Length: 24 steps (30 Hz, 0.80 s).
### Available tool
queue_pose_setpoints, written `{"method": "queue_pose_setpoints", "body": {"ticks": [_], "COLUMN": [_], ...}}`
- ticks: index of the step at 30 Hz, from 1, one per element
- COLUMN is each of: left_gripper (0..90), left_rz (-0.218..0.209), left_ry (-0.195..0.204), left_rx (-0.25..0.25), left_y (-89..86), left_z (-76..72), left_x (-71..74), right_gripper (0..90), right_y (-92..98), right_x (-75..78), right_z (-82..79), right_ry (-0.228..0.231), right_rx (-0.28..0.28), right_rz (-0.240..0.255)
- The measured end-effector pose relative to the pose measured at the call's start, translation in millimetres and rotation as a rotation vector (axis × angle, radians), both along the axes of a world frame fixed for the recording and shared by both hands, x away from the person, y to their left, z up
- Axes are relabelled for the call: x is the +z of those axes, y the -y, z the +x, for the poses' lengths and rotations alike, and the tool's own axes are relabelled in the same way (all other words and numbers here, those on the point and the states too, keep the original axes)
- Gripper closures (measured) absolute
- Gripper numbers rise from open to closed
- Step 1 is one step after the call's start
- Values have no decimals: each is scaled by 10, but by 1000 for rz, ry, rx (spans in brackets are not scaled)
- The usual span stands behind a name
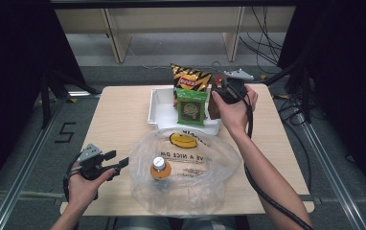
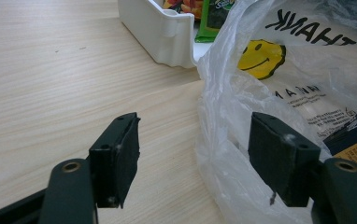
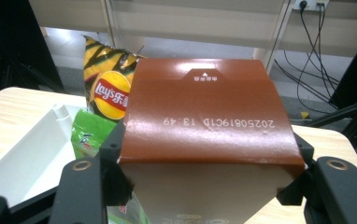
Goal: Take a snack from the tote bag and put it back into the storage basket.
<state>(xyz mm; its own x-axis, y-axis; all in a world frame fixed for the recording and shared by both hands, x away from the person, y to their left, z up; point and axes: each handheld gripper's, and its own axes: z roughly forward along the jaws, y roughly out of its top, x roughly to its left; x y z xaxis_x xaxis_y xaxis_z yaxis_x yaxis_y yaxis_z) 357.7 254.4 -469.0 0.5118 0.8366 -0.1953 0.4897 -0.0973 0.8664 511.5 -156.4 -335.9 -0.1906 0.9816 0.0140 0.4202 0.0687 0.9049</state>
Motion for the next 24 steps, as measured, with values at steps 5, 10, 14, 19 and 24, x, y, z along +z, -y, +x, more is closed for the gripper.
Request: {"method": "queue_pose_setpoints", "body": {"ticks": [5, 10, 14, 19, 24], "left_gripper": [335, 335, 335, 335, 335], "left_rz": [2, 1, 1, 1, 2], "left_ry": [1, 0, 1, 1, 1], "left_rx": [2, 2, 1, 0, -1], "left_y": [2, 1, 1, 3, 3], "left_z": [-4, -3, -4, -5, -4], "left_x": [3, 2, 2, 1, 0], "right_gripper": [384, 383, 382, 381, 377], "right_y": [-11, -16, -19, -11, -11], "right_x": [-48, -84, -130, -182, -226], "right_z": [23, 49, 77, 105, 136], "right_ry": [-9, -24, -32, -50, -64], "right_rx": [-13, -11, -18, -35, -47], "right_rz": [6, -6, 2, 0, 10]}}
